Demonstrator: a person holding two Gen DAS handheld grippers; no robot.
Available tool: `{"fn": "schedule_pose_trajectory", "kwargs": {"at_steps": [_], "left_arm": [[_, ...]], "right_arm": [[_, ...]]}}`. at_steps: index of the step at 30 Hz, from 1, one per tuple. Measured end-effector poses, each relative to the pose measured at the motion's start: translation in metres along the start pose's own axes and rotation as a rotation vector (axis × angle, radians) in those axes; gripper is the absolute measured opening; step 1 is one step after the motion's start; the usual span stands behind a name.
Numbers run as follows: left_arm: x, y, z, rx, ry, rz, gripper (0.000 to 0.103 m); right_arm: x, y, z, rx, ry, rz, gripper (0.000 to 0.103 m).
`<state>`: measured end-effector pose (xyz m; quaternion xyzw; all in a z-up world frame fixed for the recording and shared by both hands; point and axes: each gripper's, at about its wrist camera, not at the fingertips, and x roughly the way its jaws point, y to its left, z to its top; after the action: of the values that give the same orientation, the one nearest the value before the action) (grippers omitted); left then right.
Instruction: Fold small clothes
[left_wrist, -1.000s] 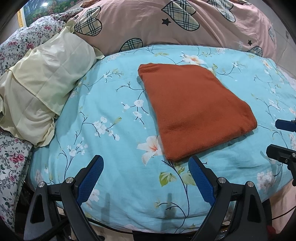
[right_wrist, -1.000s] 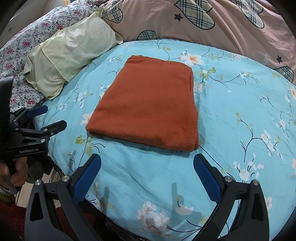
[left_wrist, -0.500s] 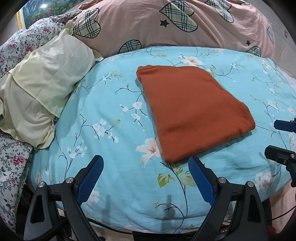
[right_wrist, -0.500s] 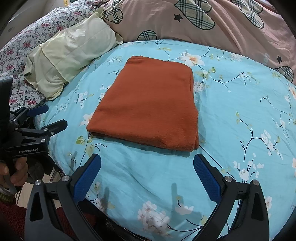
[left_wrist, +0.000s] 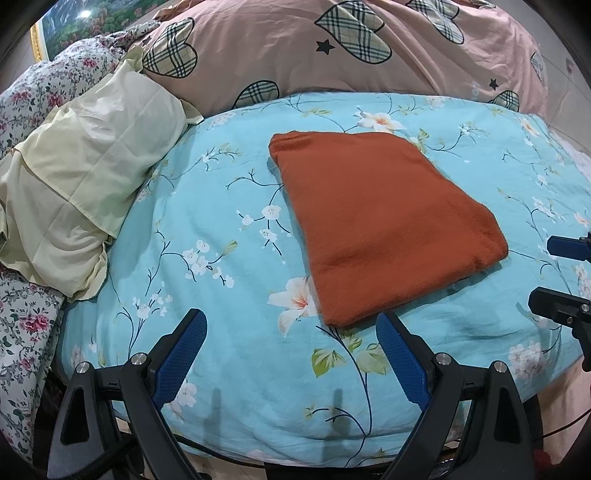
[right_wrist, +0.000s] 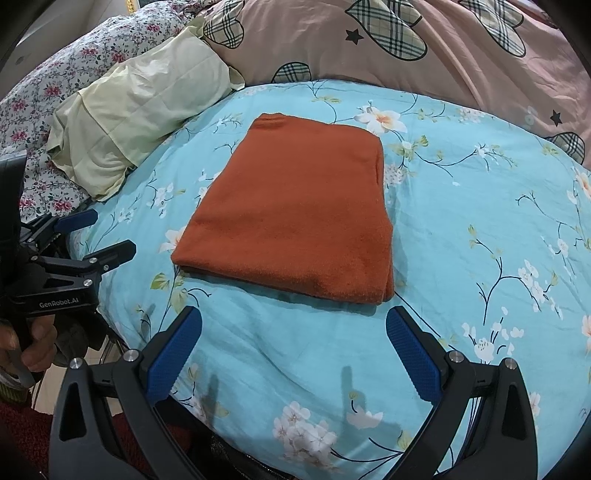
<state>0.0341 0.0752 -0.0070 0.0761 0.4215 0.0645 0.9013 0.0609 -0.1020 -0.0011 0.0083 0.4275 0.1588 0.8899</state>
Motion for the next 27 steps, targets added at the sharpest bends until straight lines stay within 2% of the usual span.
{"fn": "schedule_pose_trajectory", "kwargs": {"at_steps": [27], "left_arm": [[0.002,-0.001,0.009,0.014,-0.012,-0.008,0.094]], "right_arm": [[-0.001,-0.001,0.012,-0.009,-0.014,-0.002,0.1]]}}
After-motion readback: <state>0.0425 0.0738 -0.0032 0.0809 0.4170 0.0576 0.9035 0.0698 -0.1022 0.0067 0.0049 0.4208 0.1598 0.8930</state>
